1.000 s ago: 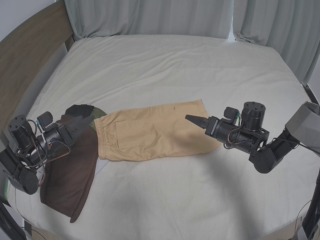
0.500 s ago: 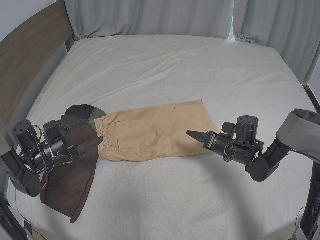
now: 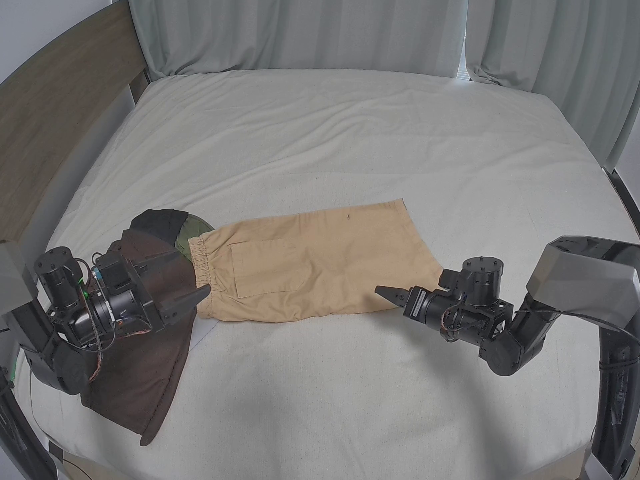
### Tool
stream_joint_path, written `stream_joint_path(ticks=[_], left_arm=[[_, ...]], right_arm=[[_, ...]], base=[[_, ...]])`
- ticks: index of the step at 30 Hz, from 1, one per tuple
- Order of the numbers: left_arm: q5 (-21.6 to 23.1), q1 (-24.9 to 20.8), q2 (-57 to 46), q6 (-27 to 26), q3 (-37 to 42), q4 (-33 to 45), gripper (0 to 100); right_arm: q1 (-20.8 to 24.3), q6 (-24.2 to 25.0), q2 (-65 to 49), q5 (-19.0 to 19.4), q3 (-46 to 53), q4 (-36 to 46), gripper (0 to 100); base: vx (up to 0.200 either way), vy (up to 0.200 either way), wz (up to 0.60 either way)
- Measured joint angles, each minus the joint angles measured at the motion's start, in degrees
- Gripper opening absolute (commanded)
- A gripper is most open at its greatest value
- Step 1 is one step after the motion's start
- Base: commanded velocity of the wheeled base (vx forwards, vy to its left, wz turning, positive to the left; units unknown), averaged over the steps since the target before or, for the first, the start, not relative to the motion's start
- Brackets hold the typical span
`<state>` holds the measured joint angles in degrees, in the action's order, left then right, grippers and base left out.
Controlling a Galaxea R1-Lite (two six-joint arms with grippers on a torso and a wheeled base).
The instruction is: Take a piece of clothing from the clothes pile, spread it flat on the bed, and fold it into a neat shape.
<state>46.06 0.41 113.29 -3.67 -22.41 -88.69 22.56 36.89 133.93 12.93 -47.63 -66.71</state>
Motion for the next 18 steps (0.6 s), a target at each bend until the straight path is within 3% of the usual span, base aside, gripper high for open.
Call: stream_joint_path(ticks=[18], left_arm=[[0.0,0.2,0.8,1.3,-0.2,0.0,100]], right_arm=[[-1.0,1.4,7.4,-0.9,-3.7,-3.3,100]], base=[[0.0,0.0,0.0]])
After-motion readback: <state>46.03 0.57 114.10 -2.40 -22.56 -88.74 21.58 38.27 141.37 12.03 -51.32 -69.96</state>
